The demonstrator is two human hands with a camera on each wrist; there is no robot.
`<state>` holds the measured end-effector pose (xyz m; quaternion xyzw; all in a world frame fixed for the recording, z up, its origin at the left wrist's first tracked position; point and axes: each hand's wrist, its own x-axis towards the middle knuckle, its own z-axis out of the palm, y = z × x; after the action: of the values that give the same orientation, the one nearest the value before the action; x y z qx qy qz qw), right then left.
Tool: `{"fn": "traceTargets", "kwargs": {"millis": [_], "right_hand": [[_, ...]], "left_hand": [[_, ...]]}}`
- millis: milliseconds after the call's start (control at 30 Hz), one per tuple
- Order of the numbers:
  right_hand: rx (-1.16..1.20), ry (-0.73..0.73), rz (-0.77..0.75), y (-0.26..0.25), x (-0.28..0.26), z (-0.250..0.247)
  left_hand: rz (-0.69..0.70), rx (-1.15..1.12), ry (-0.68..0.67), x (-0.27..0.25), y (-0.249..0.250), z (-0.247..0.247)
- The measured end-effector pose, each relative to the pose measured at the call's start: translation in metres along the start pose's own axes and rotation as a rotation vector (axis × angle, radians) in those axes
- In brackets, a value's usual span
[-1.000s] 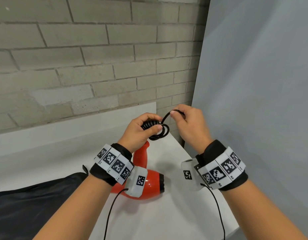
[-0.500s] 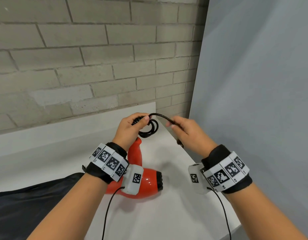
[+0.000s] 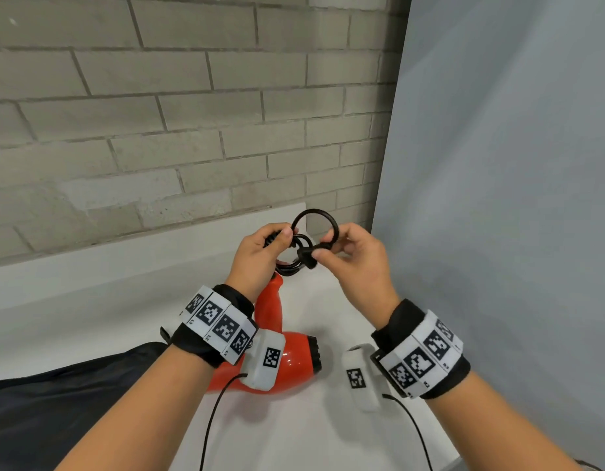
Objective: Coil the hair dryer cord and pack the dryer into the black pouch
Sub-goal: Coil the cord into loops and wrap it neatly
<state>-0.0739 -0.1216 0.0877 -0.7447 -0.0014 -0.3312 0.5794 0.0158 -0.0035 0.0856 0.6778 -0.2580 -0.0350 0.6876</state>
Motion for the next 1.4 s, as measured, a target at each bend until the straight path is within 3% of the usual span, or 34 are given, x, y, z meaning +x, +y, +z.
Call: {"fn": "traceTargets", "kwargs": {"millis": [167, 333, 533, 600, 733, 900, 1067, 1233, 1400], "right_hand": [[-0.008, 0.147, 0.033, 0.010, -0.005, 0.022], [-0.051, 0.244, 0.045, 0.016, -0.008, 0.040], [-0.283, 0.294, -0.099, 0.029, -0.001, 0.044], [-0.201, 0.224, -0.102, 0.036, 0.004, 0.042], [0.062, -0.095, 0.058, 0.041, 0.012, 0.032], [-0.114, -0.335, 0.084, 0.056, -0.001, 0.019], [-0.469, -0.351, 0.042, 0.062, 0.002, 0.004], [-0.459, -0.365, -0.022, 0.055, 0.008, -0.001], [-0.714, -0.082, -0.055, 0.038, 0.022, -0.016]], "left_hand": [[-0.065, -0.059, 0.029, 0.001, 0.000, 0.000], [-0.062, -0.080, -0.024, -0.004, 0.003, 0.006], [0.006, -0.077, -0.061, -0.010, 0.006, 0.010], [0.018, -0.078, -0.102, -0.011, 0.007, 0.009], [0.008, -0.081, -0.125, -0.009, 0.005, 0.007], [-0.051, -0.077, -0.011, -0.001, 0.003, 0.000], [-0.032, -0.047, -0.052, -0.004, 0.004, -0.003], [0.020, -0.048, -0.158, -0.007, 0.007, -0.001], [0.017, -0.028, -0.147, -0.004, 0.003, -0.002]]}}
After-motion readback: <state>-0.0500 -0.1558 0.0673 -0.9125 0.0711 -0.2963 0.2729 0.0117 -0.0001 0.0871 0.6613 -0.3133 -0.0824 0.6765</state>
